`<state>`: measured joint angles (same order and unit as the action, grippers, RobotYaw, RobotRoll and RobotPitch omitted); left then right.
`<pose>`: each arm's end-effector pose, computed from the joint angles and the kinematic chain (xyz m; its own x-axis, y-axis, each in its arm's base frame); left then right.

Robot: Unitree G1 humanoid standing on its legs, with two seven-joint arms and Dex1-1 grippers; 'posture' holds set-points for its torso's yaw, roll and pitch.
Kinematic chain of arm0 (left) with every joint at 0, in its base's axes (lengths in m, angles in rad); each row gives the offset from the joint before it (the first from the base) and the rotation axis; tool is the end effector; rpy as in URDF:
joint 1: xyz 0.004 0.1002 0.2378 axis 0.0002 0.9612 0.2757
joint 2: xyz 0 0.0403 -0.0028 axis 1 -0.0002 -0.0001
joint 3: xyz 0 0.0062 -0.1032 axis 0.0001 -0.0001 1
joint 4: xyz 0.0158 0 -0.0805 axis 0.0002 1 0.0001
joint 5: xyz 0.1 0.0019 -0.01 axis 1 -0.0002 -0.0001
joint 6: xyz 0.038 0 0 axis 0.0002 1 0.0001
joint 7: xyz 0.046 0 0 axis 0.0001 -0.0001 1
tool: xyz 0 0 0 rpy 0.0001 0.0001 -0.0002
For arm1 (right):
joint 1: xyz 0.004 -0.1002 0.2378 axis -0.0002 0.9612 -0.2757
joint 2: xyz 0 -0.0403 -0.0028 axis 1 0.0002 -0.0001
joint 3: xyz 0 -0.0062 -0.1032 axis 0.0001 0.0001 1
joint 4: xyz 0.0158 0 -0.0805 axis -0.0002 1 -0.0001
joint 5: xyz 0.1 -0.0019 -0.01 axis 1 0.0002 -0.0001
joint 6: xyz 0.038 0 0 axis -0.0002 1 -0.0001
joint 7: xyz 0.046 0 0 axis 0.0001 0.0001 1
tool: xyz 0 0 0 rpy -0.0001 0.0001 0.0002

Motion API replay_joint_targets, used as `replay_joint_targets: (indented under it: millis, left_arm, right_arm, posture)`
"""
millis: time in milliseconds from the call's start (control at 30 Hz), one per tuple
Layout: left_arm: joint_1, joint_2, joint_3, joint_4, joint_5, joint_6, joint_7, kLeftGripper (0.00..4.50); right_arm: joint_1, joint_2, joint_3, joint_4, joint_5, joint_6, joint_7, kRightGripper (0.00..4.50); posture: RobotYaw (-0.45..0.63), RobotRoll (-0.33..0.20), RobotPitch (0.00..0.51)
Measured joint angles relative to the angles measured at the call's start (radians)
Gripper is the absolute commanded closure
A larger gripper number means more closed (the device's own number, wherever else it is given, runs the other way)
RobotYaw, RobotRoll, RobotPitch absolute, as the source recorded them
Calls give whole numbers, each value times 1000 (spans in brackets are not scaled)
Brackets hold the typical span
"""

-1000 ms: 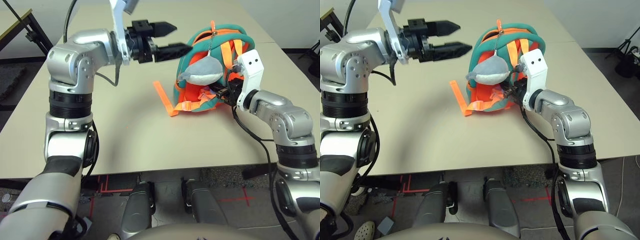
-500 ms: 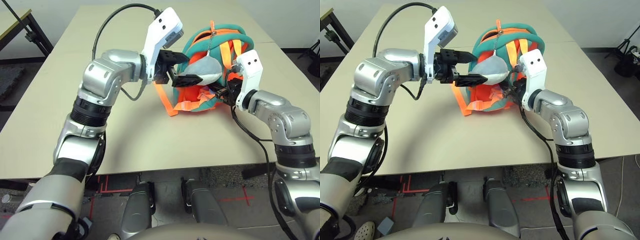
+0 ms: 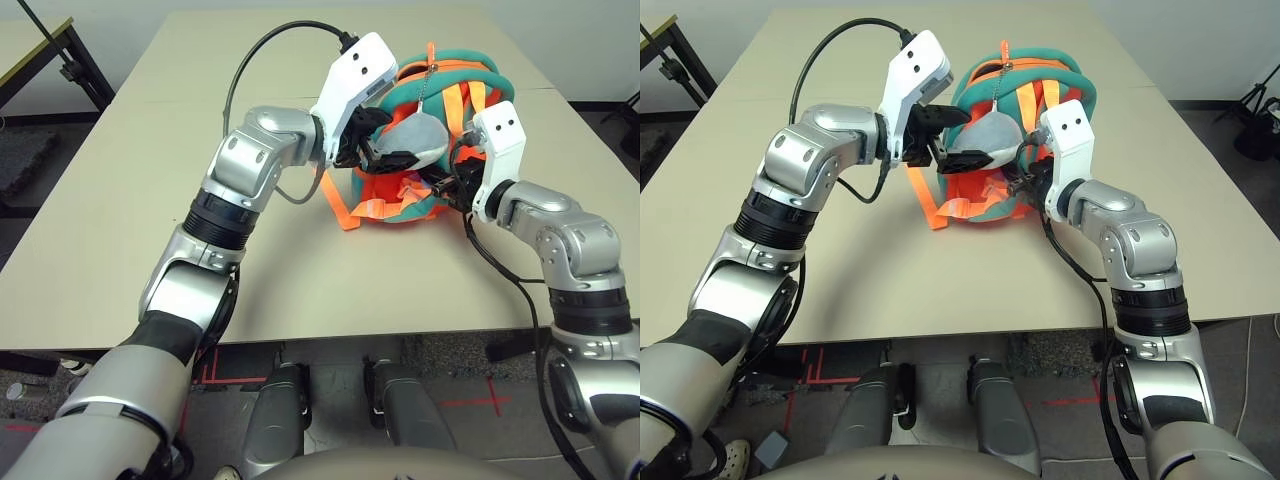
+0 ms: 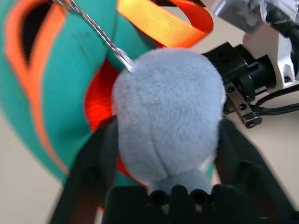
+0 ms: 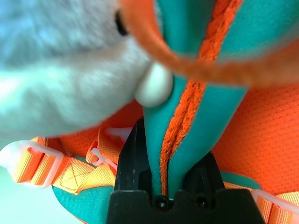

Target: Put the pencil case into the backpack and zip it.

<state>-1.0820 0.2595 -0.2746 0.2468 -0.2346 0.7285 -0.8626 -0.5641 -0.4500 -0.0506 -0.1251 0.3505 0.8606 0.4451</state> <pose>0.3264 0.0833 0.2493 0.3767 -0.8875 -0.2653 0.9225 0.3332 0.1949 0.2779 -0.1979 0.1814 0.8472 0.4858 -0.2151 -0.5042 0.8628 -0.0371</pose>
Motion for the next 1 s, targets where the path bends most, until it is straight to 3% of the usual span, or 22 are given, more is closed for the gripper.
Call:
replay_joint_targets:
  millis: [167, 267, 433, 767, 1000]
  left_arm:
    - [0, 8, 3, 0, 2, 6, 1, 3776]
    - [0, 12, 19, 0, 1, 14, 2, 4300]
    - [-11, 39, 59, 0, -13, 37, 2, 4312]
    - [-46, 262, 114, -46, -24, 56, -23, 4316]
    - [49, 389, 147, -34, -27, 69, -45, 4318]
  right_arm:
    - [0, 1, 0, 0, 0, 0, 0, 4069]
    - [0, 6, 0, 0, 0, -1, 0, 4069]
    - [0, 11, 1, 0, 0, -2, 0, 4069]
    - [-6, 20, 20, 8, -1, -15, 4, 4069]
    - [-8, 19, 31, 14, -1, -23, 13, 4069]
  posture:
    - [-151, 0, 139]
    - [-148, 0, 142]
    - [-141, 0, 146]
    - [-125, 0, 152]
    - [-118, 0, 155]
